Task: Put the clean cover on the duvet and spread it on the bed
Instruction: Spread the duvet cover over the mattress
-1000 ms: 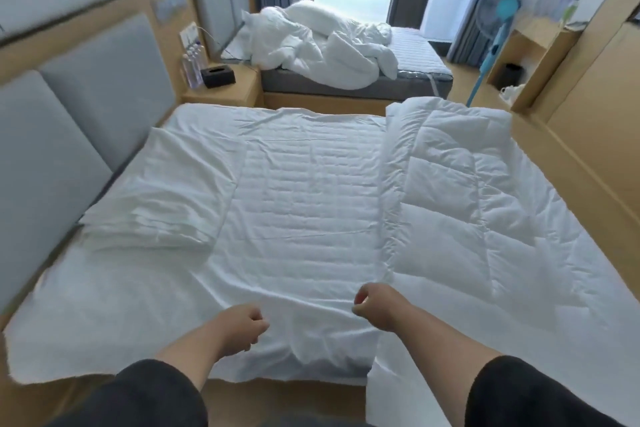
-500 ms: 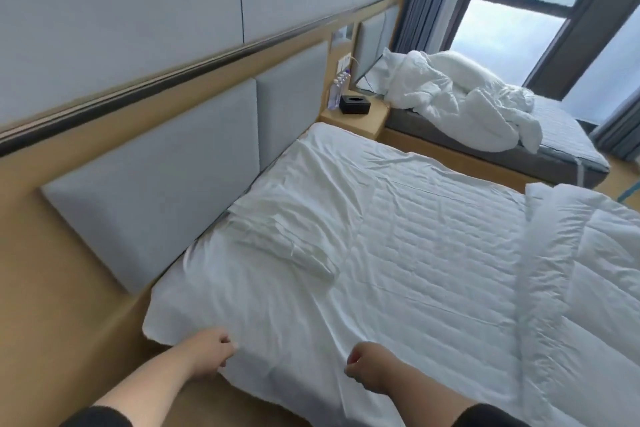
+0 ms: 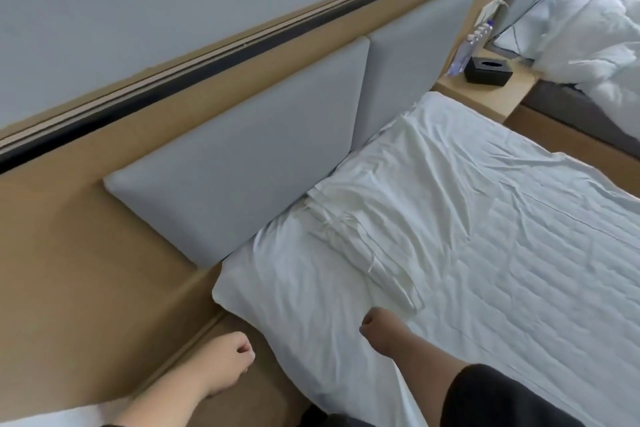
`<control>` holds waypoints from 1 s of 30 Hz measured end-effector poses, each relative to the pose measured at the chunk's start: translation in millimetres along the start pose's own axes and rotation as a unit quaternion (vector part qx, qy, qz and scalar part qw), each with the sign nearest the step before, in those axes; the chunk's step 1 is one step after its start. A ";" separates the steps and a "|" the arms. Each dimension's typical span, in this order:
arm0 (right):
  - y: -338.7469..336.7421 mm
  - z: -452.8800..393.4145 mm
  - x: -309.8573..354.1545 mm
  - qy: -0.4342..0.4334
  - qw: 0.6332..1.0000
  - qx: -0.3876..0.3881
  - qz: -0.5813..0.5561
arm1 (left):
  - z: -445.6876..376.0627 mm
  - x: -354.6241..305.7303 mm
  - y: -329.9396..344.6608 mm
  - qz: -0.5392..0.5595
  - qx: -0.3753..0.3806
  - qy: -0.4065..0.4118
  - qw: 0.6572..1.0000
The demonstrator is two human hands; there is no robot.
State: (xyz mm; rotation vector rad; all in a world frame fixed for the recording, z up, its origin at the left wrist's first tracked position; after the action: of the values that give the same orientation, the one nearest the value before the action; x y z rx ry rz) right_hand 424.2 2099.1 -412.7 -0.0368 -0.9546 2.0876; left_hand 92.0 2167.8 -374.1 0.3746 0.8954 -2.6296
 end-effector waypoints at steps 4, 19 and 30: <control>-20.8 -49.6 20.3 -0.012 1.000 0.022 0.007 | -30.7 -22.8 1.9 0.004 0.009 -0.022 1.000; -84.0 -148.5 19.0 0.078 0.995 -0.051 -0.030 | -231.4 -162.1 0.4 0.045 0.099 0.032 0.994; -74.8 -213.5 49.4 0.119 0.989 -0.081 -0.027 | -378.5 -217.1 11.4 0.404 0.068 -0.128 0.903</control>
State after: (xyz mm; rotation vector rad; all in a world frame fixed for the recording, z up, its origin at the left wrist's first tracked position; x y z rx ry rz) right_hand 513.2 2293.0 -502.5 -0.3337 -0.9633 1.9017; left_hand 345.7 2446.2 -594.6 0.3281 0.3453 -1.8999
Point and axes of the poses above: each hand's wrist, its own z-axis away from the middle knuckle, its own y-axis out of the palm, x = y × z, the point moved 5 cm from there along -z, towards the middle knuckle, and after that the axes turned 5 degrees about -x, right-handed, at the moved point
